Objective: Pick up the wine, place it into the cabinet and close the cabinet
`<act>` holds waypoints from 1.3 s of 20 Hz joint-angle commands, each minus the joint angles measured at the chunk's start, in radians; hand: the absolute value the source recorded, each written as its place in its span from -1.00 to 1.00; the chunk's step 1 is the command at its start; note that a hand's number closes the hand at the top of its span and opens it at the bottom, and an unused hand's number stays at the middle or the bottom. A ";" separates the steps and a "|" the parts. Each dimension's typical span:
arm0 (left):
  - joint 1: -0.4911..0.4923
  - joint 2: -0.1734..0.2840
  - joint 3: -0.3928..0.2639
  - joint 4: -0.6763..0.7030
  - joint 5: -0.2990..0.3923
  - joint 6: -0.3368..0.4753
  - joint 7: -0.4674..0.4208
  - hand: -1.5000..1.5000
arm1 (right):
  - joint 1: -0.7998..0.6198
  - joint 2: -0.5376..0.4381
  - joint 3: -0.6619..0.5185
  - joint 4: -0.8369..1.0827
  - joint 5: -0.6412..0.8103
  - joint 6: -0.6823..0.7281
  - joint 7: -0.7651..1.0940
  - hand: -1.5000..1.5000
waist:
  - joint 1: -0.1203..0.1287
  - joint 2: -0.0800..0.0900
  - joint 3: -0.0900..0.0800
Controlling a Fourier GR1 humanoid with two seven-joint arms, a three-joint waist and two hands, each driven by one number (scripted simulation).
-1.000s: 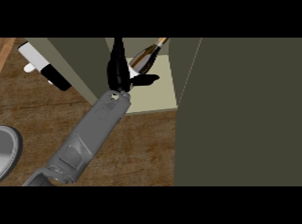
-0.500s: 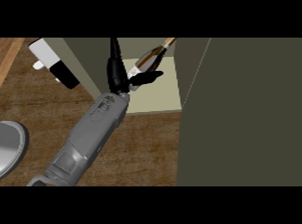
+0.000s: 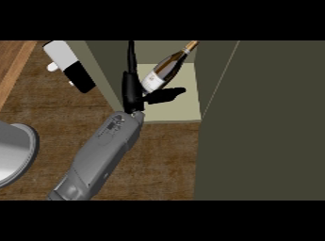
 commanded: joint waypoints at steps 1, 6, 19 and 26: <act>0.123 0.000 -0.137 -0.158 0.032 0.020 0.016 -1.00 | -0.030 -0.007 -0.016 -0.121 -0.019 -0.039 0.075 -1.00 | 0.017 -0.004 0.000; 0.202 0.000 -0.134 -0.305 -0.003 -0.045 0.050 -1.00 | 0.042 -0.031 0.008 -0.192 -0.007 -0.056 0.095 -1.00 | 0.021 -0.007 0.001; 0.538 0.213 -0.255 -0.856 -0.087 -0.087 0.223 -1.00 | -0.019 -0.070 -0.020 -0.184 0.011 -0.088 0.127 -1.00 | 0.027 -0.005 0.001; 0.810 0.341 -0.174 -1.044 0.003 -0.254 0.112 -1.00 | 0.041 -0.079 -0.035 -0.103 0.022 -0.032 0.027 -1.00 | 0.023 -0.004 0.001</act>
